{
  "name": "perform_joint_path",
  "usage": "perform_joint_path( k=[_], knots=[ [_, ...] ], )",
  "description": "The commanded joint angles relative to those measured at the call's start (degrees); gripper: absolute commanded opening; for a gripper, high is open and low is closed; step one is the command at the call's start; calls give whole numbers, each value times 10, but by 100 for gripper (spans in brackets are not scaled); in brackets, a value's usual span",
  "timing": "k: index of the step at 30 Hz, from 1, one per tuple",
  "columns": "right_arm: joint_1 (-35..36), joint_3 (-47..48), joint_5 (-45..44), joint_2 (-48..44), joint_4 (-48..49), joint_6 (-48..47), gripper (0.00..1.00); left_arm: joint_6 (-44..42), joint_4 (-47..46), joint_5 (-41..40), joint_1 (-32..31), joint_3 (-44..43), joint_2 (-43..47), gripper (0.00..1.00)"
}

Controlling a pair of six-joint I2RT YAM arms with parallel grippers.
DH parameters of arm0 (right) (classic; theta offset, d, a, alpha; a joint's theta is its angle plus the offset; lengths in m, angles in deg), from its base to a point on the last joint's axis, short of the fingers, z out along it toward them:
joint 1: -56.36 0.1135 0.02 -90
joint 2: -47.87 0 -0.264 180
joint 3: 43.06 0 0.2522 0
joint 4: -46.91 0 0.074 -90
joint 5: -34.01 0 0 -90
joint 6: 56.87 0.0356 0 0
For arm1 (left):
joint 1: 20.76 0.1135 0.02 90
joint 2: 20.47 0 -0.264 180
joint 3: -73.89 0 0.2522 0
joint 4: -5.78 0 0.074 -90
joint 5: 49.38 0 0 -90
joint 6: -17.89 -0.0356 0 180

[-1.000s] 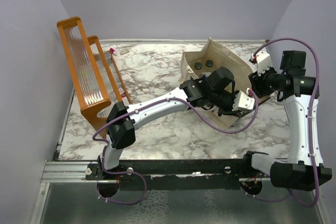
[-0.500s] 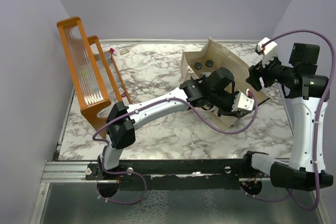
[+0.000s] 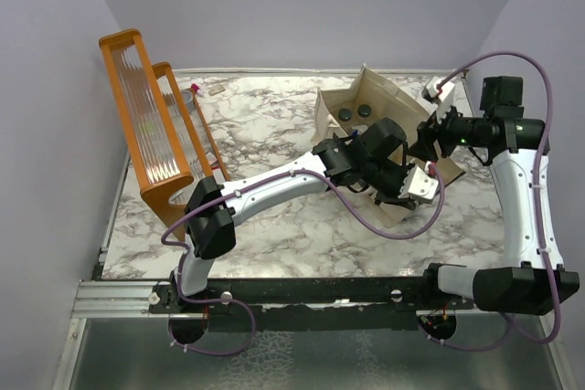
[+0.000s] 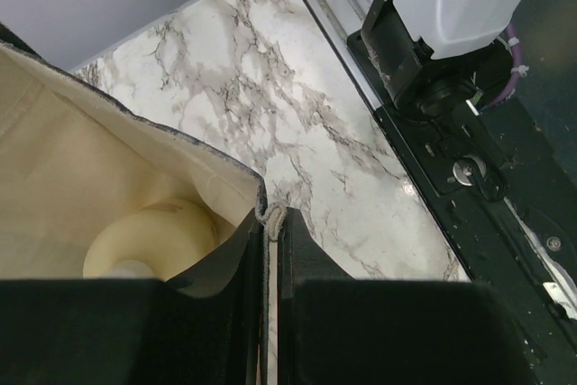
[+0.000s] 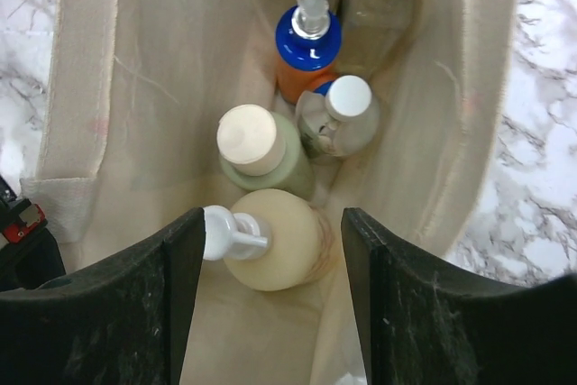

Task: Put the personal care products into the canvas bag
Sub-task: Adjust the canvas bag at the center of the board.

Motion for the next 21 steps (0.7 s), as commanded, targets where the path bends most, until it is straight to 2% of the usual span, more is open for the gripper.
perform_joint_path(
  k=[1, 6, 10, 13, 21],
  knots=[
    [31, -27, -20, 6, -15, -45, 64, -26, 50, 39, 4, 9, 14, 0],
    [54, -52, -53, 9, -21, -72, 69, -33, 53, 40, 8, 18, 18, 0],
    [74, -58, -64, 19, -30, -78, 68, -33, 52, 40, 9, 16, 17, 0],
    [88, -64, -82, 22, -29, -74, 61, -34, 52, 38, 10, 16, 18, 0],
    [89, -64, -112, 18, -41, -78, 35, -33, 53, 33, 14, 30, 27, 0]
  ],
)
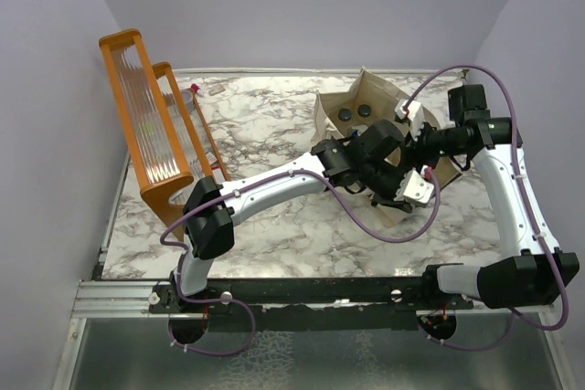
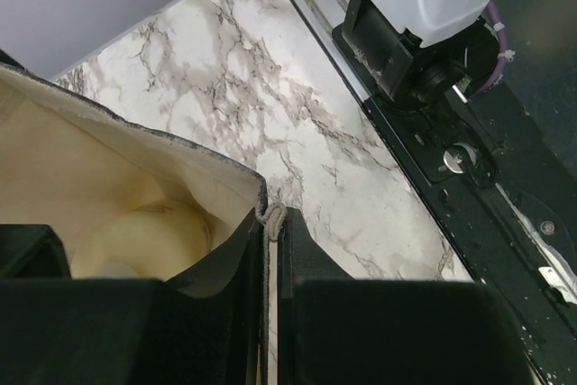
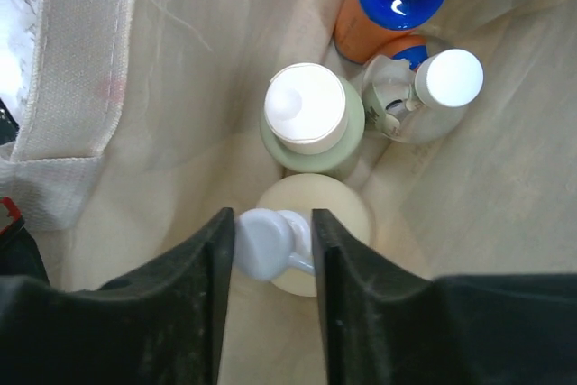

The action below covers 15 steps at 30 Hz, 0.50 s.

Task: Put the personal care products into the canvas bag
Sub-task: Adjust the canvas bag at the center of the board.

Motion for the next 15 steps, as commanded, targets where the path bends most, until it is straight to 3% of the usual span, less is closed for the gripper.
perform_joint_path(
  k=[1, 8, 15],
  knots=[
    [0, -2, -46, -5, -14, -12, 33, 0, 39, 10, 7, 20, 25, 0],
    [0, 1, -113, -21, -30, 3, 23, 2, 40, 0, 9, 31, 35, 0],
    [0, -11, -186, -48, -43, 26, 20, -3, 52, -17, 9, 20, 37, 0]
  ],
)
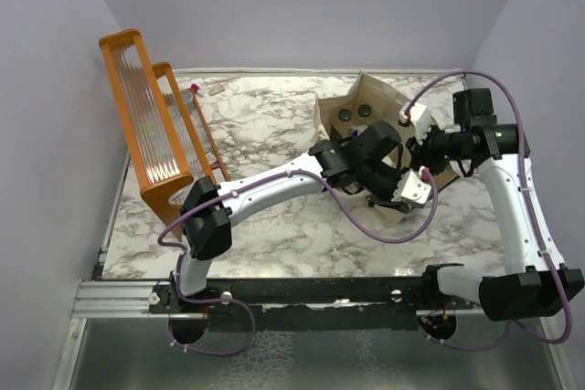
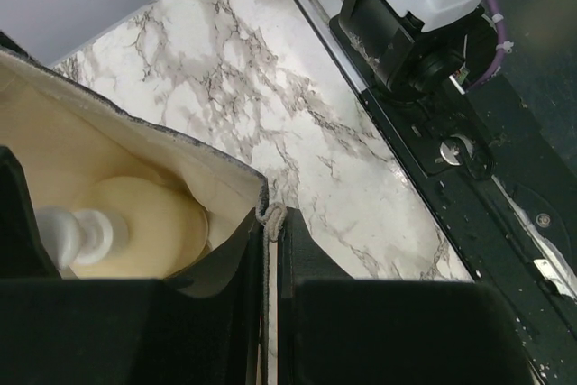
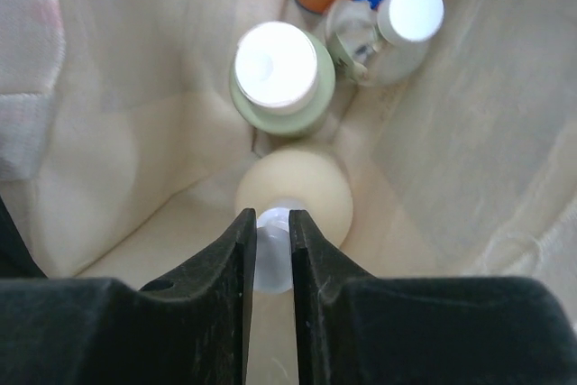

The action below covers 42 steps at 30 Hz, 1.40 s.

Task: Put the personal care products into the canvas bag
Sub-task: Adjust the canvas bag at the center of the board.

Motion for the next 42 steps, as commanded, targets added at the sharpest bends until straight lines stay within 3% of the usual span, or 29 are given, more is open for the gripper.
perform_joint_path(
  k=[1, 5, 12, 25, 37, 42],
  knots=[
    [-3, -15, -117, -21, -28, 18, 20, -2, 50, -16, 7, -1, 25, 0],
    [-3, -30, -149, -36, -29, 24, 20, 3, 44, -26, 7, -7, 25, 0],
    [-3, -29, -128, -45, -38, 32, 21, 19, 24, -33, 6, -25, 15, 0],
    [-6, 47, -63, -38, -28, 82, 39, 63, -5, -25, 6, -70, -12, 0],
    [-25, 29, -163, -48, 3, 83, 34, 107, -7, -18, 6, -123, -19, 0],
    [-25, 2, -154, -45, -4, 74, 28, 116, -6, -15, 6, -130, -15, 0]
  ],
)
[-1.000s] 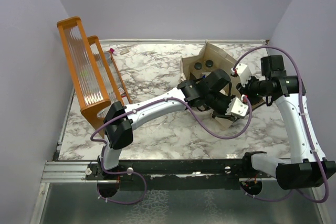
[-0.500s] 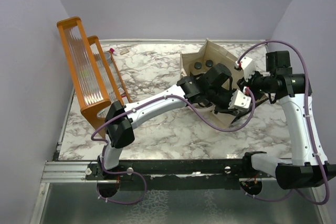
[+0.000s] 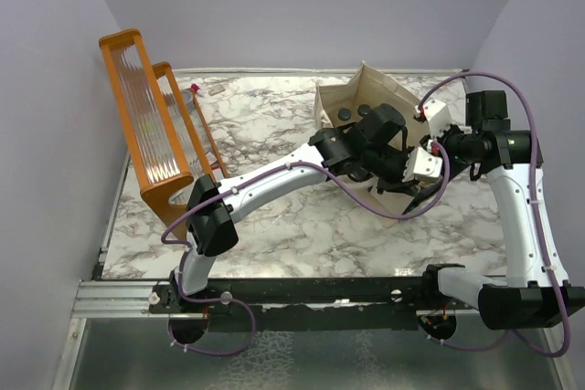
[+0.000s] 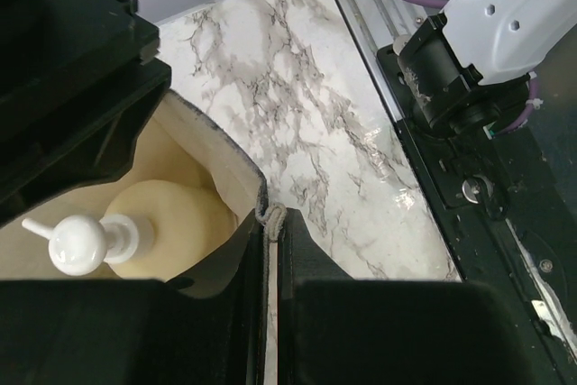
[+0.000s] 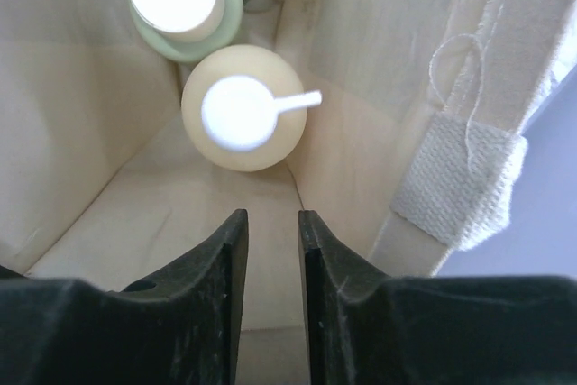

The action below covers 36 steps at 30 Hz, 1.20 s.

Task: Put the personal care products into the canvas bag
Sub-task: Adjust the canvas bag at the center of the board.

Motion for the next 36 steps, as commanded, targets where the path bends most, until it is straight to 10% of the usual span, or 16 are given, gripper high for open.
perform_joint_path(
  k=[1, 36],
  knots=[
    [-4, -23, -9, -6, 7, -9, 27, 25, -20, 26, -2, -37, 14, 0],
    [-4, -10, 53, 8, 12, -6, 22, 102, -62, 67, -2, -92, 35, 0]
  ],
)
